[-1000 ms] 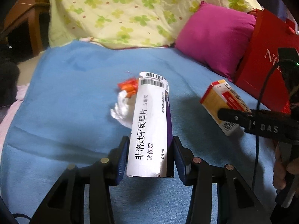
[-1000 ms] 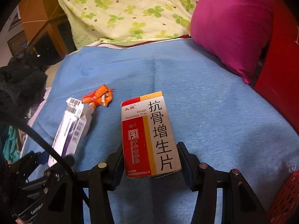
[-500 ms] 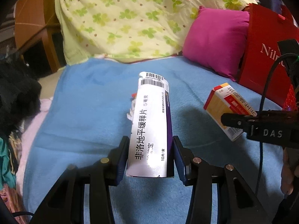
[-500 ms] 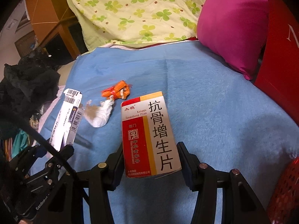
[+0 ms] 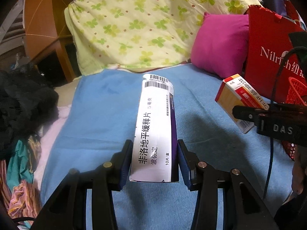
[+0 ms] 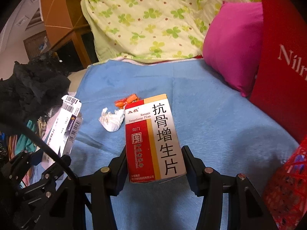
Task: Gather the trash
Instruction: 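Grasp the red-white box with right tool while left tool holds the white box, then carry both medicine boxes over the red mesh basket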
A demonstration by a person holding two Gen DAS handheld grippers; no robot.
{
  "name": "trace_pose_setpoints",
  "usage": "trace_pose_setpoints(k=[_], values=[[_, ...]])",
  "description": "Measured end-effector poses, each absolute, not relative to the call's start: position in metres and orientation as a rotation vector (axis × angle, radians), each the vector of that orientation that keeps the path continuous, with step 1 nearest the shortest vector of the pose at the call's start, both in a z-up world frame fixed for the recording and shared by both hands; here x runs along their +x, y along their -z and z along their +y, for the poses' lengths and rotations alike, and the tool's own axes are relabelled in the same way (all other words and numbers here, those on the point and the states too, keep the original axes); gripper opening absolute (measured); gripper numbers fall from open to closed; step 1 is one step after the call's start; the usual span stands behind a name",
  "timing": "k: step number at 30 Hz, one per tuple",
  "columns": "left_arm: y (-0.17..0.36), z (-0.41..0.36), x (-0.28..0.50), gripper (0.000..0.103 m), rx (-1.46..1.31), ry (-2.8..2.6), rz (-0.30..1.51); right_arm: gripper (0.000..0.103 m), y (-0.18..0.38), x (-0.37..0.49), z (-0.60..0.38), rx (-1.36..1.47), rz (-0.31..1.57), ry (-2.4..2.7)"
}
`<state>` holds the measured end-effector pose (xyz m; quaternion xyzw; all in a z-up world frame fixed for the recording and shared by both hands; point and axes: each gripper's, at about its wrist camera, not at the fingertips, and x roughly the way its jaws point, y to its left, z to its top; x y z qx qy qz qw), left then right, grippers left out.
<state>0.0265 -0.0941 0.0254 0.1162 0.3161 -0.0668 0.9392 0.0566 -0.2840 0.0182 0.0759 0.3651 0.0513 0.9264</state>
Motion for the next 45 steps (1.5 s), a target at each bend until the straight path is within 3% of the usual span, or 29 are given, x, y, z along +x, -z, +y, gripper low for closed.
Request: trace_pose_setpoints(k=[23,45], values=[[-0.095,-0.139,-0.029,0.048,0.293,0.126,0.498,0.055,-0.076,-0.051,-0.308,0.109,0.485,-0.161],[-0.110,-0.178,-0.047,0.048,0.309,0.193,0.470,0.055,-0.097,-0.094,-0.343,0.152,0.360,-0.125]])
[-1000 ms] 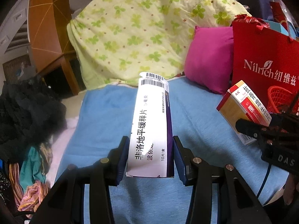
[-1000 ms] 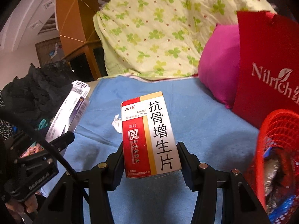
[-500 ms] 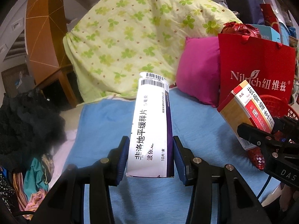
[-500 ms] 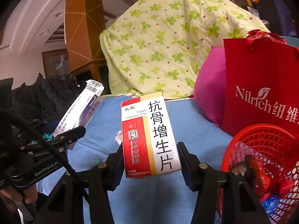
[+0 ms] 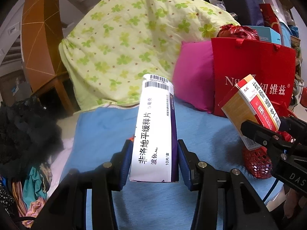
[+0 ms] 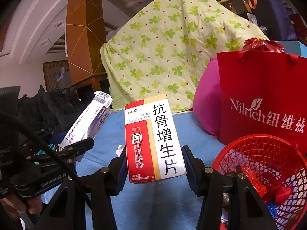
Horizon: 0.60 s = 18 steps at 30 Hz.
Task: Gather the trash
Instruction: 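Carry both medicine boxes over the red mesh basket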
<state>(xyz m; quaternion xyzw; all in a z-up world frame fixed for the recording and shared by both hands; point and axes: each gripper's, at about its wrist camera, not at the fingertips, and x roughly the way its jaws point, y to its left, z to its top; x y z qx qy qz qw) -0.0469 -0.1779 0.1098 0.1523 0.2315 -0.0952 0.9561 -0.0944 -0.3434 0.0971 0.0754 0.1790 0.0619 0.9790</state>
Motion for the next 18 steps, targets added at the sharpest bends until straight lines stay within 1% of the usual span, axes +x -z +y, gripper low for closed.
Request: trace_pose_setpoints(k=[18], values=[[-0.113,-0.217,-0.059,0.048,0.334,0.253,0.456,0.055,-0.103,-0.110,-0.384,0.195,0.317,-0.071]])
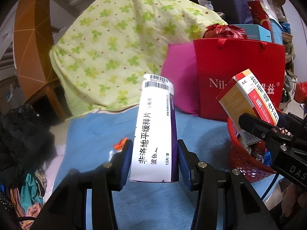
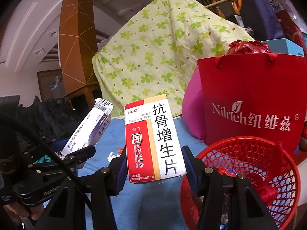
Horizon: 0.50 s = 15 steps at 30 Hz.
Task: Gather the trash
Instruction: 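Carry both medicine boxes over the red mesh basket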
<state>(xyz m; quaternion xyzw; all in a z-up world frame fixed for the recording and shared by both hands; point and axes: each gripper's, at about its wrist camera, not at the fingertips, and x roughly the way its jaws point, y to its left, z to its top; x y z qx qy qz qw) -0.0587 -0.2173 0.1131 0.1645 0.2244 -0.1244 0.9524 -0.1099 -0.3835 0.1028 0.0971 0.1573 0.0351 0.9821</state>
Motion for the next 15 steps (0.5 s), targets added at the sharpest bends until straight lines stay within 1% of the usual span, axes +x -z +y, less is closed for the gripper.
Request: trace_pose_setpoints(k=[15], values=[[-0.113,-0.251,-0.067,0.048,0.364,0.320,0.451,0.055,-0.102,-0.123,-0.409,0.230,0.299,-0.025]])
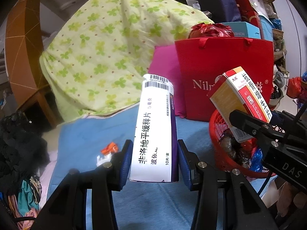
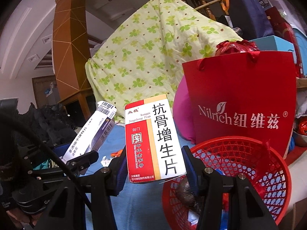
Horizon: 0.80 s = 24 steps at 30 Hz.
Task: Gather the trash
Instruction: 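Carry both medicine boxes over the red mesh basket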
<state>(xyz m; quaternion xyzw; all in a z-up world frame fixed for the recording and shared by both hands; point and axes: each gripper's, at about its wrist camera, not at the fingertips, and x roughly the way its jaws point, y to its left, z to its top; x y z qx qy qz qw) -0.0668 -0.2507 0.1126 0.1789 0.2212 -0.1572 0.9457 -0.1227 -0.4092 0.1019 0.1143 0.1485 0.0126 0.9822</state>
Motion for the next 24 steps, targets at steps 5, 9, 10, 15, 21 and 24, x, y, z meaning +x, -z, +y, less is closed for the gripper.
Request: trace_pose_setpoints(k=[5,9,10,15,21,24], values=[[-0.112,-0.261,-0.071,0.048,0.373,0.342,0.446,0.055,-0.102,-0.124,-0.419,0.244,0.300,-0.006],[-0.110,-0.269,-0.072,0.048,0.376,0.372,0.448,0.055,-0.101,-0.126,-0.428,0.255,0.299,0.013],[-0.110,-0.272,-0.073,0.048,0.380,0.378,0.448,0.055,-0.101,-0.127,-0.431,0.260,0.297,0.019],[-0.109,-0.283,-0.077,0.048,0.387,0.429,0.436,0.055,-0.100,-0.130,-0.442,0.279,0.296,0.044],[-0.108,-0.297,-0.084,0.048,0.410,0.480,0.420,0.055,-0.099,-0.135,-0.457,0.307,0.289,0.077],[-0.109,-0.304,-0.086,0.048,0.414,0.508,0.418,0.055,-0.098,-0.138,-0.467,0.330,0.284,0.093]])
